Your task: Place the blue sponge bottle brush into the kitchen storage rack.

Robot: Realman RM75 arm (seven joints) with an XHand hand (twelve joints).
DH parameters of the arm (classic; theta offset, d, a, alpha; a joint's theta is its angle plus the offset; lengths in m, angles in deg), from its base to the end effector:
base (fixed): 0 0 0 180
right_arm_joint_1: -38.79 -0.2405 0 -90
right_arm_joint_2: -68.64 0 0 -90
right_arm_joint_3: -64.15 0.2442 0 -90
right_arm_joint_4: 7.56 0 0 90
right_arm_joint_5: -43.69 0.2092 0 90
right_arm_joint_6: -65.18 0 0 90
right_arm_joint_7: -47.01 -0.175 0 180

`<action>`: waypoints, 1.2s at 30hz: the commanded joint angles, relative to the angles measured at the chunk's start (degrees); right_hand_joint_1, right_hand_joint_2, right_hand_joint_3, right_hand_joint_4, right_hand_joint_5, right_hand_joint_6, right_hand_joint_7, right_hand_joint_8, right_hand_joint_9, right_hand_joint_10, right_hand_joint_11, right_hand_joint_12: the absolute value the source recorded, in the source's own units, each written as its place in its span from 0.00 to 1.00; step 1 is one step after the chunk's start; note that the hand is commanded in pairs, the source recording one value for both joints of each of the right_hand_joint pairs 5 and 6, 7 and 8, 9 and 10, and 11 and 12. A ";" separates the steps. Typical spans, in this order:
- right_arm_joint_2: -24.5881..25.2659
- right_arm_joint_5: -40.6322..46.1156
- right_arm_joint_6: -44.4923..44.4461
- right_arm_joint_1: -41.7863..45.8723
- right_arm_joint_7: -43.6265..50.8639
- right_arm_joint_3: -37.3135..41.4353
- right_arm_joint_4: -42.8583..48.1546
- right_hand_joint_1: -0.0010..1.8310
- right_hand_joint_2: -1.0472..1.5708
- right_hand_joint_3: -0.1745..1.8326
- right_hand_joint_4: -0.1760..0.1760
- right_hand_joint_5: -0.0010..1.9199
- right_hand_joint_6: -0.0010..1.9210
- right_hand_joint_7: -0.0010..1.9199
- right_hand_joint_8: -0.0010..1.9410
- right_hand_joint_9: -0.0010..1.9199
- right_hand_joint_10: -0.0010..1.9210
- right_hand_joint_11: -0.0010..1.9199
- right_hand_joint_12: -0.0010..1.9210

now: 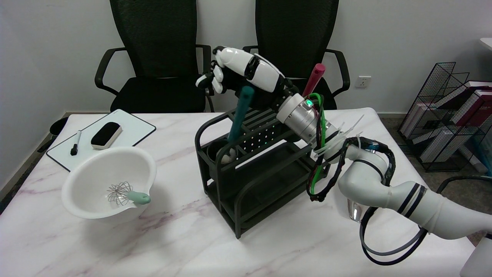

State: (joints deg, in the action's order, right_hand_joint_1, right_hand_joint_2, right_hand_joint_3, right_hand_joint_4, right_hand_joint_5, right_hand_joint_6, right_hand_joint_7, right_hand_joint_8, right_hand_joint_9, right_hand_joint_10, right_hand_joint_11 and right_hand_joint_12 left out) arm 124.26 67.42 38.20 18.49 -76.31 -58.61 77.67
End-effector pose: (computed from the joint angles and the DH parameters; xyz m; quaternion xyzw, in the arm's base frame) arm -0.1343 -0.3998 0.2116 0.5886 -0.6262 0.4880 0.1526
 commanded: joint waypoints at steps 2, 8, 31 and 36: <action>0.45 -0.01 -1.70 0.11 -0.01 -0.14 -0.23 0.60 0.73 0.60 0.50 0.34 0.34 0.62 0.62 0.62 0.62 0.42 0.42; 0.44 -0.08 -4.13 0.34 0.07 1.11 -0.17 0.60 0.72 0.60 0.50 0.31 0.31 0.61 0.60 0.60 0.60 0.41 0.41; 1.34 -7.44 -21.00 25.79 4.68 34.61 4.08 0.55 0.80 0.54 0.50 0.46 0.46 0.67 0.66 0.76 0.76 0.64 0.64; 3.91 -6.93 -27.82 33.98 8.94 38.93 2.81 0.49 0.88 0.52 0.50 0.64 0.64 0.79 0.78 0.88 0.88 0.80 0.80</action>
State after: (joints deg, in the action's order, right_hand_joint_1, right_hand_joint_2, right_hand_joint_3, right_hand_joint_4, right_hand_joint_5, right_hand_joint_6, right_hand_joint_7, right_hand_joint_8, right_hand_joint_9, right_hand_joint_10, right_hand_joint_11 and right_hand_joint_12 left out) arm 124.48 62.20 25.79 32.14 -74.95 -38.28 79.84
